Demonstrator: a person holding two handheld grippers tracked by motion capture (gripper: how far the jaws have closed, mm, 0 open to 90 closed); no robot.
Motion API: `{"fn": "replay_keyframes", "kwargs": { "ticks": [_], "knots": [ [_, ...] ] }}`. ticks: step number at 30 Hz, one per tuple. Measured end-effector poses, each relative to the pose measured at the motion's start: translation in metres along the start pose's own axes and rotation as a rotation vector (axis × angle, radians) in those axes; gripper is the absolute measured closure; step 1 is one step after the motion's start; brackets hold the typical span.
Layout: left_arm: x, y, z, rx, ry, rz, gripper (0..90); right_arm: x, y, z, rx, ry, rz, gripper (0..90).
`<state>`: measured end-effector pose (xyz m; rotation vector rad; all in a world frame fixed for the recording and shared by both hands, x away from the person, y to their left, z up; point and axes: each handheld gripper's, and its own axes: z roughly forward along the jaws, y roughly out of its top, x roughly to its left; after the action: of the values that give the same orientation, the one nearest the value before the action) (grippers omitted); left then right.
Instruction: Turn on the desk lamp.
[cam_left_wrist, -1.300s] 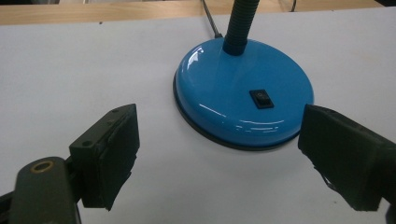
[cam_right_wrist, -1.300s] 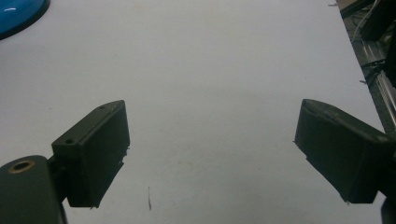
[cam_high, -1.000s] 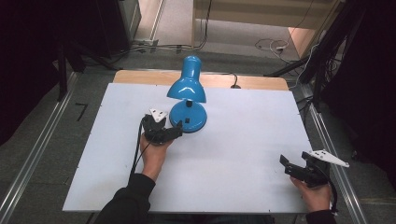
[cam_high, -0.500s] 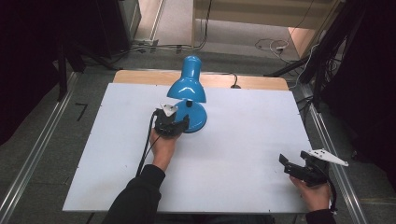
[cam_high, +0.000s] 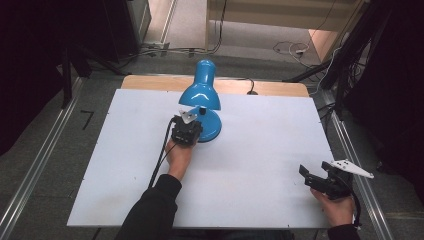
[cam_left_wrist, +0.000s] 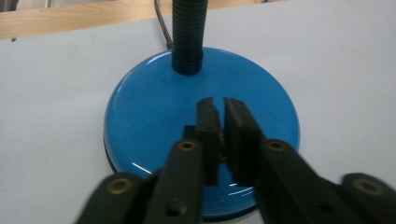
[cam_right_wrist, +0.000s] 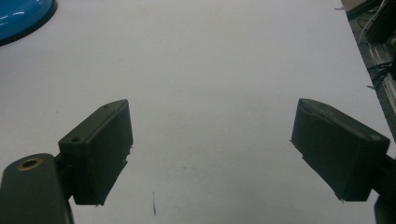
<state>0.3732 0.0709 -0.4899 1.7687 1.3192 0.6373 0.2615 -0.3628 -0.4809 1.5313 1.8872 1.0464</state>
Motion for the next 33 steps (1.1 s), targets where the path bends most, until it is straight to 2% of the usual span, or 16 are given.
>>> {"fn": "replay_keyframes", "kwargs": {
  "ticks": [2, 6, 9, 12, 20, 25, 33],
  "knots": [
    [-0.0001, 0.0009, 0.0012, 0.004, -0.018, -0.002, 90.0, -0.0004, 0.0001, -0.0002, 0.000, -0.002, 0.003, 11.1],
    [-0.0030, 0.0015, 0.0009, -0.006, -0.023, 0.009, 90.0, -0.0007, 0.0001, -0.0002, 0.001, -0.001, 0.005, 11.1],
    [-0.0038, 0.0001, 0.0027, 0.008, -0.030, 0.003, 90.0, -0.0002, 0.0001, -0.0001, 0.001, -0.002, 0.005, 11.2],
    [-0.0048, -0.0007, 0.0039, 0.013, -0.031, 0.006, 90.0, -0.0003, 0.0002, -0.0005, -0.003, 0.000, 0.004, 11.2],
    [-0.0043, -0.0019, 0.0055, 0.014, -0.023, -0.019, 90.0, -0.0010, 0.0000, -0.0008, -0.003, -0.001, 0.004, 11.2],
    [-0.0048, -0.0030, 0.0060, 0.019, -0.022, -0.017, 90.0, -0.0011, 0.0000, -0.0010, -0.003, 0.000, 0.006, 11.2],
    [-0.0037, -0.0053, 0.0065, 0.011, -0.027, -0.041, 90.0, -0.0014, -0.0002, -0.0012, -0.001, 0.001, 0.008, 11.2]
  ]
}}
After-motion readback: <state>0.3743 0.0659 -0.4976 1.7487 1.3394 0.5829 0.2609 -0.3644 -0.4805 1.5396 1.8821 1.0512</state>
